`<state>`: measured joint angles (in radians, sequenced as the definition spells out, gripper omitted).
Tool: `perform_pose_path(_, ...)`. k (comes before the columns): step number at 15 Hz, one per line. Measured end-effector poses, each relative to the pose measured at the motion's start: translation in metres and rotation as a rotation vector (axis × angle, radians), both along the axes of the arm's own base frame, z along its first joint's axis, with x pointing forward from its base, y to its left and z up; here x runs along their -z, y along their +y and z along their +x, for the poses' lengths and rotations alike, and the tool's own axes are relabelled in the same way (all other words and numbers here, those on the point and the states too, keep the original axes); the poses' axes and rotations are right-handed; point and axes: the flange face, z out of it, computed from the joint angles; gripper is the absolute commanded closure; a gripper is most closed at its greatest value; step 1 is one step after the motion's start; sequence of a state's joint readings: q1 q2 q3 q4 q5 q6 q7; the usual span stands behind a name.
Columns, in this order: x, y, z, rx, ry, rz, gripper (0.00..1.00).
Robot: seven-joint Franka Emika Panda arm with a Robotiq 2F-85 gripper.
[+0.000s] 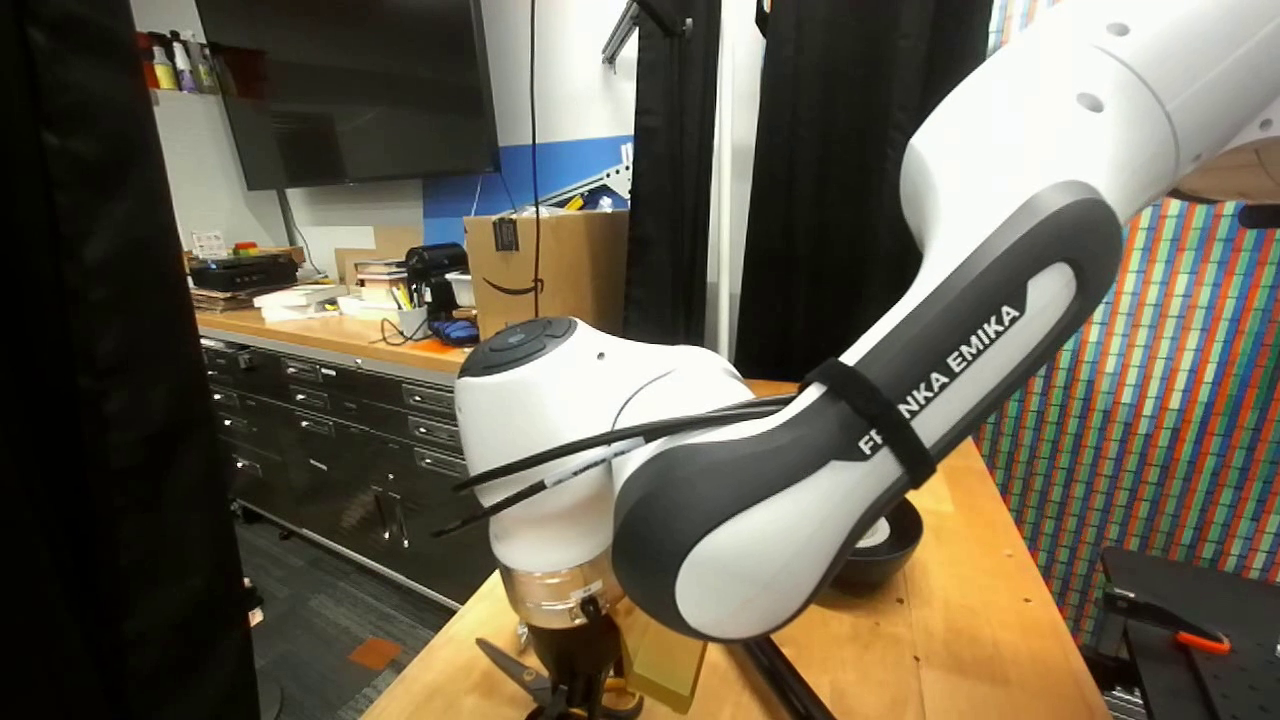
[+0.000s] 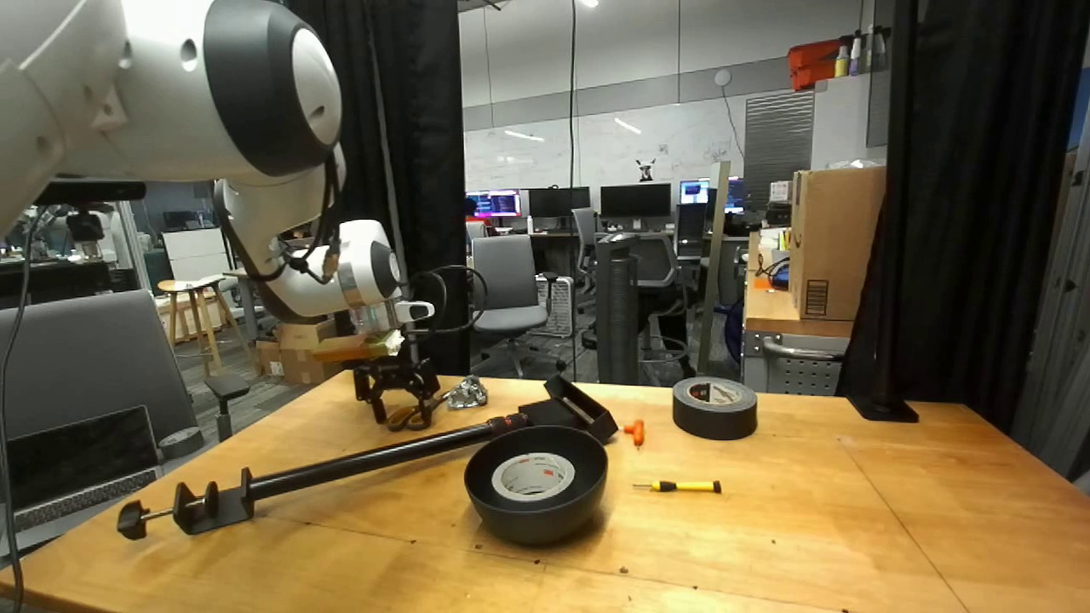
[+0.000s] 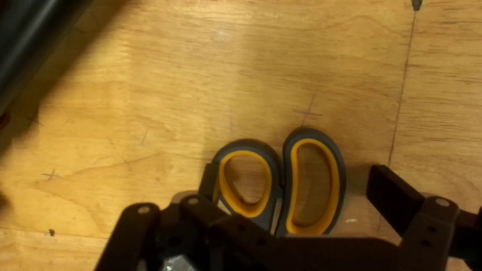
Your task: Remove the object in the bowl then put the scissors and tape inside.
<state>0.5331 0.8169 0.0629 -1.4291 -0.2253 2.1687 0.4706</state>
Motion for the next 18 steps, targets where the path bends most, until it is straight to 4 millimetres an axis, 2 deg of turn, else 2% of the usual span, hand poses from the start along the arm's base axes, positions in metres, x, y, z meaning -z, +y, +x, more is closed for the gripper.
perform_pose_path(1,0.000,-0.001,0.001,-0.003,0.002,0.002,0.20)
perform_pose_path(8,-0.003,-0.007,0.007,-0.034,0.007,0.013,0.72)
perform_pose_path(18,-0.004,-0.014,0.012,-0.026,0.014,0.022,0.73)
